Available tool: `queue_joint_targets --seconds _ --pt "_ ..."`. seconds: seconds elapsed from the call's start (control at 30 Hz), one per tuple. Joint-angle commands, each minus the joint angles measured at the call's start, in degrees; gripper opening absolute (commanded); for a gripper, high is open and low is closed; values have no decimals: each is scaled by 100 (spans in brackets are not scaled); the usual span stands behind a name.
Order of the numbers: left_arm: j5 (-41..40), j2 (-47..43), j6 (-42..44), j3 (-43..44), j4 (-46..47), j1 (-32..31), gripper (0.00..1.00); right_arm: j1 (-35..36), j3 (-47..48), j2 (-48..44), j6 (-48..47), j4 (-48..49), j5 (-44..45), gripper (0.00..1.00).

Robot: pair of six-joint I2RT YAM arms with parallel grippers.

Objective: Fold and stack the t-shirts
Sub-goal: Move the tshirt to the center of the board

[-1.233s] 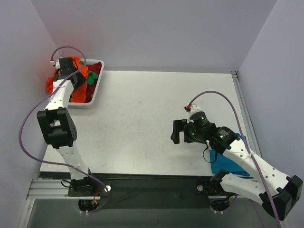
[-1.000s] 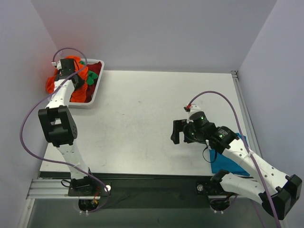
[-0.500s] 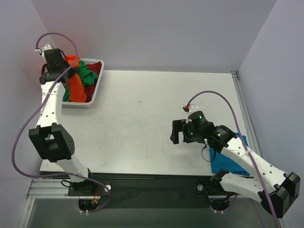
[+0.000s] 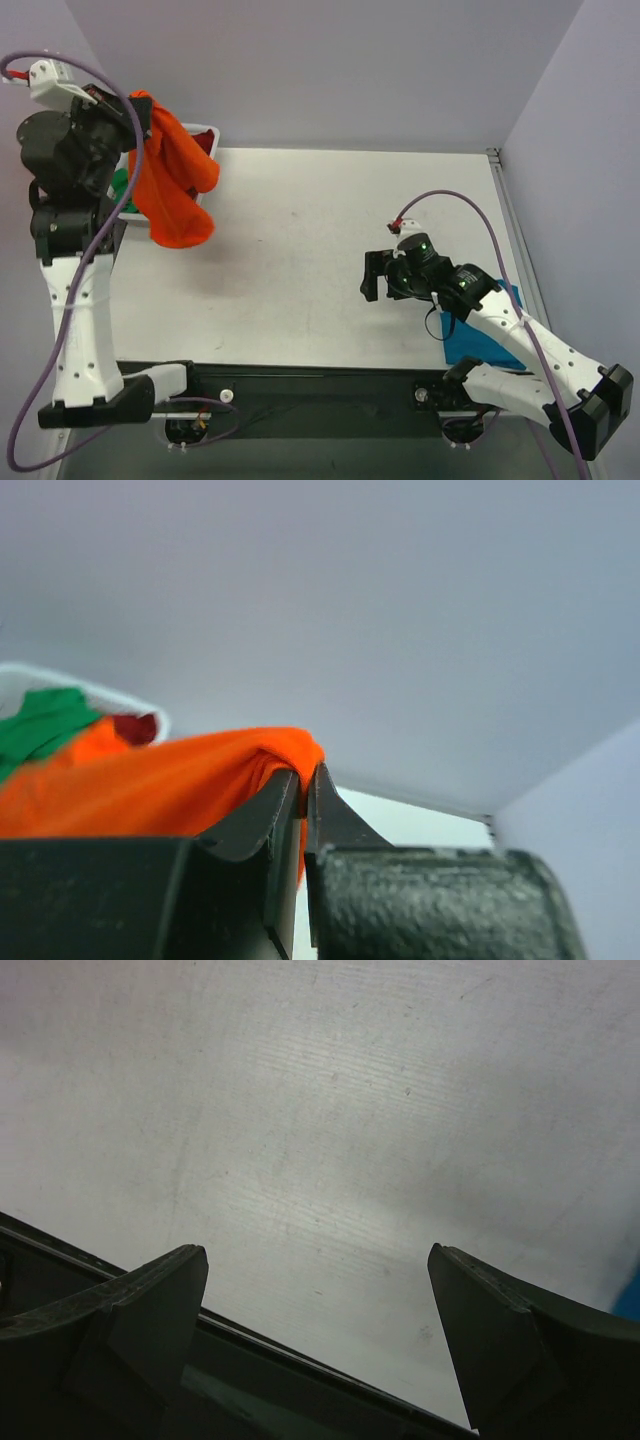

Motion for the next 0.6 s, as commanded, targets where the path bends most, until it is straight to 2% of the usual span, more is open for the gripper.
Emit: queue_joint_targets --seconds 0.0,0.1,0.2,0.3,0.33,0.43,0.47,0.57 --pt "513 -536 91 291 751 -290 0 -26 198 -206 34 -8 154 100" --pt "812 -721 -120 98 891 -361 0 -18 181 -355 131 -17 206 100" --pt "944 -835 -340 -560 1146 -879 0 -27 110 -496 236 -26 215 100" --pt "716 -810 -358 -1456 1400 -1660 0 -18 14 -602 350 -34 215 100" --pt "385 -757 -323 -1641 1428 -2167 0 -18 -13 -628 394 -34 215 100" --pt "-135 -336 -279 -2275 1630 -2987 0 -9 -100 -663 561 -35 389 100" --pt "-285 39 -287 -2459 1648 -3442 0 0 -144 -672 614 -26 417 100" --pt "-340 1077 -489 -2444 1910 -3841 0 17 -285 -751 825 -26 540 100"
